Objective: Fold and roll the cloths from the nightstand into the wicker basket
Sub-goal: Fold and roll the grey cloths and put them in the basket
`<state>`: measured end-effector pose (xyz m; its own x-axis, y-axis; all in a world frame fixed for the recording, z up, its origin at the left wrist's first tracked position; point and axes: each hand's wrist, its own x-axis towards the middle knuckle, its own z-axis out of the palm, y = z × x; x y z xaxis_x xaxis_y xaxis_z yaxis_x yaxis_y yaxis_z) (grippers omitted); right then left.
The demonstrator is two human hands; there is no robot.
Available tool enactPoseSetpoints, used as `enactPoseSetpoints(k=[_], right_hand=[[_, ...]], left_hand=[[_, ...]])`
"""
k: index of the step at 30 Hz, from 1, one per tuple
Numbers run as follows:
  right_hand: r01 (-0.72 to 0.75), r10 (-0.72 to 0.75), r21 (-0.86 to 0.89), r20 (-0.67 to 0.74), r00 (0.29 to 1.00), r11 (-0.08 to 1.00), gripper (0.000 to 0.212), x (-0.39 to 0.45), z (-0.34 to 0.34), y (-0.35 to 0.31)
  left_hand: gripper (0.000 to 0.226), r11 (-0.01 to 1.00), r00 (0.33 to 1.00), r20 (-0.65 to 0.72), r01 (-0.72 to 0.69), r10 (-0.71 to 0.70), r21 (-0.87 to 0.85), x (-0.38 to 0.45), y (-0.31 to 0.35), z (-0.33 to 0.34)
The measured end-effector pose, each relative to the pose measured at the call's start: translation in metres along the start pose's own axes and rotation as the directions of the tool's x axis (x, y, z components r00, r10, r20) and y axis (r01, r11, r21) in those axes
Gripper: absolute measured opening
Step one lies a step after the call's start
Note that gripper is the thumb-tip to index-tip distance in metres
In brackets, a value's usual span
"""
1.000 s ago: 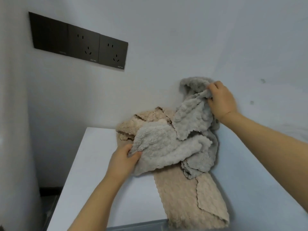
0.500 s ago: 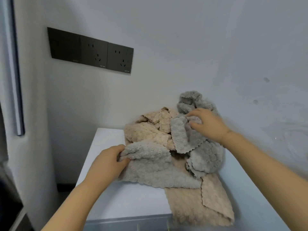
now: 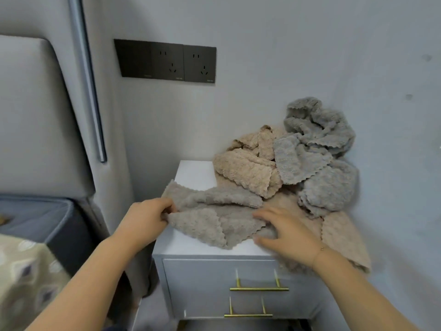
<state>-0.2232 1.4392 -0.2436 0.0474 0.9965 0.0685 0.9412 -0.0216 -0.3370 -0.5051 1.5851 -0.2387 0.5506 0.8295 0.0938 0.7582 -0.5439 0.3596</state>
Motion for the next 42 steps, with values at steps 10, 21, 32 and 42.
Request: enactPoseSetpoints(k=[10, 21, 32, 42], right_hand=[[-0.005, 0.013, 0.05, -0.164, 0.986, 0.999, 0.042, -0.017, 0.016, 0.011], [-0.043, 0.042, 0.563, 0.015, 0.999, 0.826, 0.007, -0.032, 0.003, -0.018], [-0.205, 0.214, 0.81, 0.101, 0.972, 0.549, 0.012, -0.027, 0.0, -0.019], [-0.221, 0.296, 0.607, -0.024, 0.955, 0.763, 0.034, 0.026, 0.026, -0.017]], left_hand=[[0.073, 0.964, 0.939, 0.26, -0.172, 0.223, -0.204, -0.003, 0.045, 0.022], [0.069, 0.909, 0.91, 0.347, -0.069, 0.226, -0.411, -0.031, 0.002, -0.006], [0.023, 0.676, 0.916, 0.381, 0.203, 0.125, -0.709, -0.056, -0.029, -0.045], [0.026, 0.674, 0.937, 0.306, 0.336, -0.169, -0.658, -0.015, -0.045, -0.011]])
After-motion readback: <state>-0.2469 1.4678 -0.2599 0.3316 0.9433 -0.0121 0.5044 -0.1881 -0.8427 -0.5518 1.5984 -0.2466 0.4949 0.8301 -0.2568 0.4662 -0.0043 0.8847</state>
